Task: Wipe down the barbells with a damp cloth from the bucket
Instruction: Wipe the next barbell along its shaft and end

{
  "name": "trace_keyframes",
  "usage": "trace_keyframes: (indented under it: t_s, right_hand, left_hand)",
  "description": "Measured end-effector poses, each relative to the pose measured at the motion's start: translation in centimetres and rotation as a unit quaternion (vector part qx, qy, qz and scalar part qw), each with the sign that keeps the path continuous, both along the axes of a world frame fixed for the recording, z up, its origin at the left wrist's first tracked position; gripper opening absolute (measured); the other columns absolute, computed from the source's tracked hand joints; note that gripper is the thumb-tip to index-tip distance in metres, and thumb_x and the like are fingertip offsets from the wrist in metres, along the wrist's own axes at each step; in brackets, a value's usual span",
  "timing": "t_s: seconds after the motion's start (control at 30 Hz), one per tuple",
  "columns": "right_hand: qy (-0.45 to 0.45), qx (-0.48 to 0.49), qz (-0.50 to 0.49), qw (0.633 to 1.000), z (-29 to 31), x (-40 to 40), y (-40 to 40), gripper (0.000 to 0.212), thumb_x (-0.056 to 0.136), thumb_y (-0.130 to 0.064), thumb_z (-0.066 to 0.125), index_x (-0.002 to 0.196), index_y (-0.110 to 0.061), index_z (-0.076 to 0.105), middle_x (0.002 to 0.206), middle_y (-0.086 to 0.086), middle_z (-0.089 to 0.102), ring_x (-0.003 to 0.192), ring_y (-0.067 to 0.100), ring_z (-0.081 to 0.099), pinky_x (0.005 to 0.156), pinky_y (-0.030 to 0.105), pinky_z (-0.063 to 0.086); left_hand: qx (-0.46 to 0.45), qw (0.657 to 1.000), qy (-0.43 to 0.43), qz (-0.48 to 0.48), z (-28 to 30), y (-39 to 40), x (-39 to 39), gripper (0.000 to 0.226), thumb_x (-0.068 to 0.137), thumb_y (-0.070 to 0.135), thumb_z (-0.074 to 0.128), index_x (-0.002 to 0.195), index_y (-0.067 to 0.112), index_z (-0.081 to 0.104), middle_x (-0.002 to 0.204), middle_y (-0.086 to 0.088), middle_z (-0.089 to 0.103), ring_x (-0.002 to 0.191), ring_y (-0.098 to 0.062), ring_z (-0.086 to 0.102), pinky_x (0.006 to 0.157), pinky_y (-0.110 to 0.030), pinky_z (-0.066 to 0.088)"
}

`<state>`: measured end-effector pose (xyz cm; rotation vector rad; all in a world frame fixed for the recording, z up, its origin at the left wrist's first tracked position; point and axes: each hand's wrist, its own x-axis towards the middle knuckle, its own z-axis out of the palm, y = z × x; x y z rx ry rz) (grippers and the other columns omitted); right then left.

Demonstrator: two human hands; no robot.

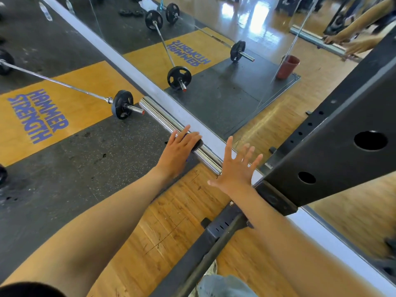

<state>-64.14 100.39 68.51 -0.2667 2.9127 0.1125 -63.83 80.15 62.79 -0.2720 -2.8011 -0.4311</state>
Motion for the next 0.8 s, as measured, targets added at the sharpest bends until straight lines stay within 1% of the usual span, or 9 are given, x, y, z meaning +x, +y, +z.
trace_keyframes:
  t_s: [0.1, 0.17, 0.23, 0.33, 0.43, 0.53, 0.67, 0.73, 0.8]
  right_hand:
    - [0.006, -0.018, 0.007, 1.000, -1.1, -0.4, 0.3, 0.145, 0.071, -0.071, 0.077, 0.152, -0.024, -0.034, 0.164, 0.029, -0.009, 0.151, 0.049, -0.011, 0.114, 0.071, -0.008]
    - [0.062, -0.042, 0.009, 0.997, -2.6, 0.5, -0.2, 0.138, 0.076, -0.052, 0.084, 0.157, -0.025, -0.025, 0.165, 0.028, -0.002, 0.153, 0.046, -0.003, 0.119, 0.068, 0.000]
    - [0.119, -0.057, 0.014, 0.991, -3.6, 1.5, -0.8, 0.134, 0.075, -0.043, 0.088, 0.160, -0.024, -0.014, 0.166, 0.028, 0.000, 0.154, 0.045, -0.001, 0.122, 0.064, 0.002]
    - [0.097, -0.041, 0.014, 0.994, -2.7, 1.8, -0.5, 0.139, 0.075, -0.060, 0.080, 0.156, -0.024, -0.027, 0.165, 0.029, -0.009, 0.152, 0.047, -0.012, 0.116, 0.065, -0.013]
    - [0.046, -0.003, 0.007, 0.999, -1.0, 0.7, 0.5, 0.148, 0.069, -0.077, 0.073, 0.150, -0.021, -0.037, 0.162, 0.033, -0.010, 0.149, 0.052, -0.015, 0.110, 0.067, -0.018]
    - [0.016, -0.032, -0.002, 0.999, -1.2, -0.2, 0.5, 0.140, 0.074, -0.070, 0.075, 0.155, -0.023, -0.029, 0.165, 0.028, -0.002, 0.152, 0.048, -0.006, 0.115, 0.069, -0.007]
    - [0.107, -0.073, 0.010, 0.992, -3.6, 1.3, -0.6, 0.124, 0.080, -0.046, 0.083, 0.162, -0.024, -0.008, 0.166, 0.024, 0.013, 0.154, 0.040, 0.013, 0.122, 0.062, 0.006]
    - [0.113, -0.072, 0.006, 0.991, -3.5, 1.7, -0.6, 0.128, 0.078, -0.050, 0.083, 0.161, -0.023, -0.012, 0.167, 0.024, 0.006, 0.154, 0.042, 0.005, 0.121, 0.061, 0.002]
    - [0.065, -0.053, -0.001, 0.996, -2.3, 1.2, -0.1, 0.139, 0.075, -0.066, 0.077, 0.156, -0.021, -0.026, 0.165, 0.027, -0.011, 0.152, 0.046, -0.013, 0.117, 0.063, -0.008]
  left_hand:
    - [0.029, 0.999, -0.013, 0.026, 0.1, 1.4, 0.4, 0.070, 0.088, -0.005, 0.043, 0.156, 0.014, 0.034, 0.165, -0.002, 0.029, 0.158, -0.027, -0.003, 0.123, -0.043, -0.012]
    - [0.022, 1.000, -0.014, 0.001, 0.2, 2.7, 1.0, 0.069, 0.088, 0.002, 0.037, 0.156, 0.013, 0.034, 0.165, -0.002, 0.029, 0.158, -0.026, -0.003, 0.124, -0.044, -0.011]
    - [0.001, 0.999, -0.001, -0.033, 0.1, 3.1, 1.6, 0.073, 0.087, -0.005, 0.044, 0.156, 0.014, 0.034, 0.165, 0.000, 0.030, 0.158, -0.025, -0.001, 0.126, -0.046, -0.004]
    - [-0.028, 0.999, -0.006, -0.045, -0.1, 1.4, 0.9, 0.070, 0.088, 0.002, 0.042, 0.156, 0.016, 0.034, 0.165, -0.001, 0.029, 0.158, -0.026, 0.002, 0.127, -0.048, 0.001]
    - [0.016, 0.999, 0.008, 0.035, 0.1, -0.1, -0.4, 0.074, 0.086, -0.011, 0.057, 0.151, 0.018, 0.037, 0.161, 0.000, 0.034, 0.158, -0.028, 0.002, 0.125, -0.050, -0.004]
    - [0.028, 0.999, 0.026, 0.039, -0.5, 2.1, 0.2, 0.069, 0.087, -0.008, 0.061, 0.148, 0.016, 0.041, 0.159, -0.001, 0.038, 0.158, -0.028, 0.002, 0.123, -0.050, -0.007]
    - [-0.060, 0.995, 0.035, -0.073, -1.7, 4.5, 2.1, 0.081, 0.088, -0.005, 0.061, 0.158, 0.019, 0.028, 0.165, 0.001, 0.030, 0.158, -0.025, 0.000, 0.125, -0.047, -0.008]
    - [-0.102, 0.991, 0.045, -0.080, -1.2, 2.7, 1.5, 0.070, 0.092, 0.001, 0.053, 0.156, 0.021, 0.032, 0.163, 0.002, 0.033, 0.158, -0.024, 0.005, 0.124, -0.046, -0.014]
    - [-0.053, 0.998, 0.021, -0.008, -0.6, 0.0, 0.1, 0.068, 0.090, -0.003, 0.048, 0.150, 0.024, 0.039, 0.159, 0.005, 0.038, 0.158, -0.023, 0.008, 0.122, -0.051, -0.016]
